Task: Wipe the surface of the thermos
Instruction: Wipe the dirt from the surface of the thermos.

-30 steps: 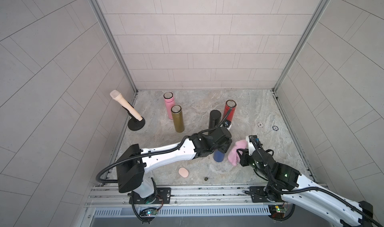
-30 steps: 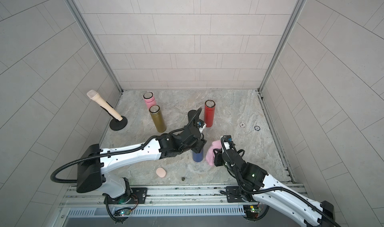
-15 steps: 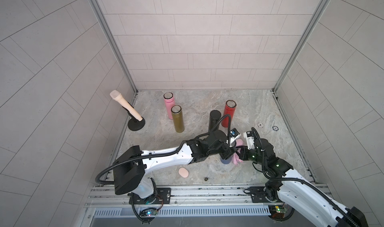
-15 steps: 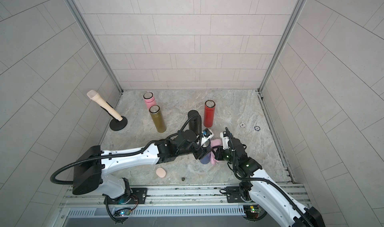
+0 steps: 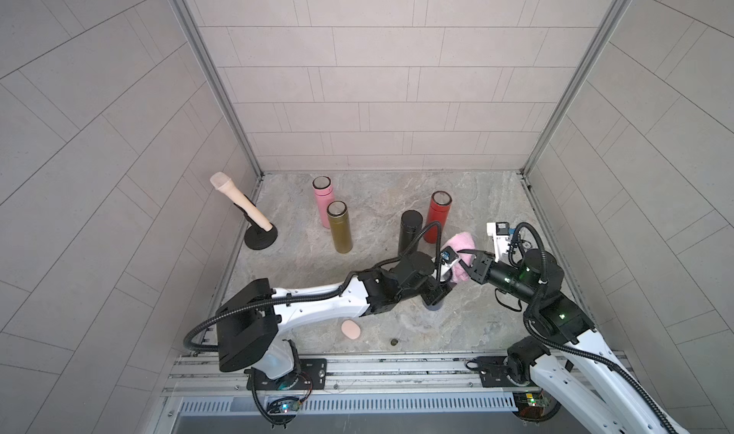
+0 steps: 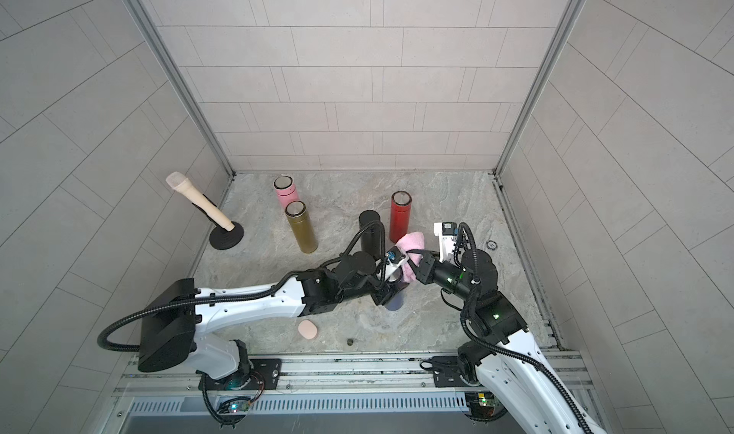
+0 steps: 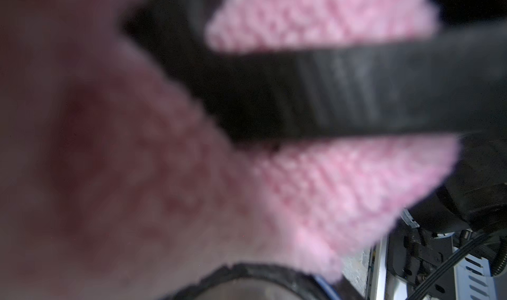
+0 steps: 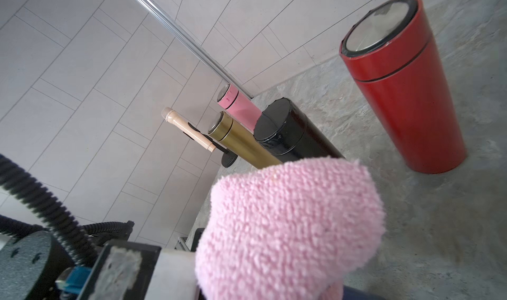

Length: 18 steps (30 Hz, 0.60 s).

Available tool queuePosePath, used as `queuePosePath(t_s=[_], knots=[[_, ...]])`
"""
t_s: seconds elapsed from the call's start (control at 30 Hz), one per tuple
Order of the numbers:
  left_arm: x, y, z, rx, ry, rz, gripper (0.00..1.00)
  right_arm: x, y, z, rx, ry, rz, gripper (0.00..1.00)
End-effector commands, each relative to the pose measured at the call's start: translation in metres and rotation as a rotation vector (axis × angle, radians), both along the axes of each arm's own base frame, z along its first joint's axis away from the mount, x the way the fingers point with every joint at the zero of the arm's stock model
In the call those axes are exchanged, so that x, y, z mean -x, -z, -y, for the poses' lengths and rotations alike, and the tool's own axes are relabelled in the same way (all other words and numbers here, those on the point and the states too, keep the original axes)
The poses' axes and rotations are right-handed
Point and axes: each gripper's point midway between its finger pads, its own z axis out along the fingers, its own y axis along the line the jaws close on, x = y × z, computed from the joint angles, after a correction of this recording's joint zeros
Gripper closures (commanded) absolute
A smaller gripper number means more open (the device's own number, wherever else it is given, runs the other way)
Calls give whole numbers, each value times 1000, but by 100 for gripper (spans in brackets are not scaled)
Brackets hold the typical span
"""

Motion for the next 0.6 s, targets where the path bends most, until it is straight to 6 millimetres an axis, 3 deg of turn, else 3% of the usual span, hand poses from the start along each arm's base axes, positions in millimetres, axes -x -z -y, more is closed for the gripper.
queuePosePath(t_s=[0.0, 0.17, 0.23, 0.27, 0.33, 0.57], knots=[[-10, 0, -14, -56, -59, 44, 100, 10, -25, -5, -99, -42, 12, 100], [-12, -5, -17, -53, -75, 54, 100, 24, -27, -4, -137, -61, -57, 100], [-12, -5, -18, -48, -76, 57, 100, 29, -20, -3, -139, -57, -123, 100], [-11, -6, -18, -44, -68, 56, 100, 32, -28, -3, -149, -65, -120, 100], [-11, -6, -17, -47, -66, 54, 100, 35, -27, -5, -191, -77, -162, 100], [-4, -12, -10, 1, -24, 39, 100, 20, 11, -15, -231, -76, -314, 100]])
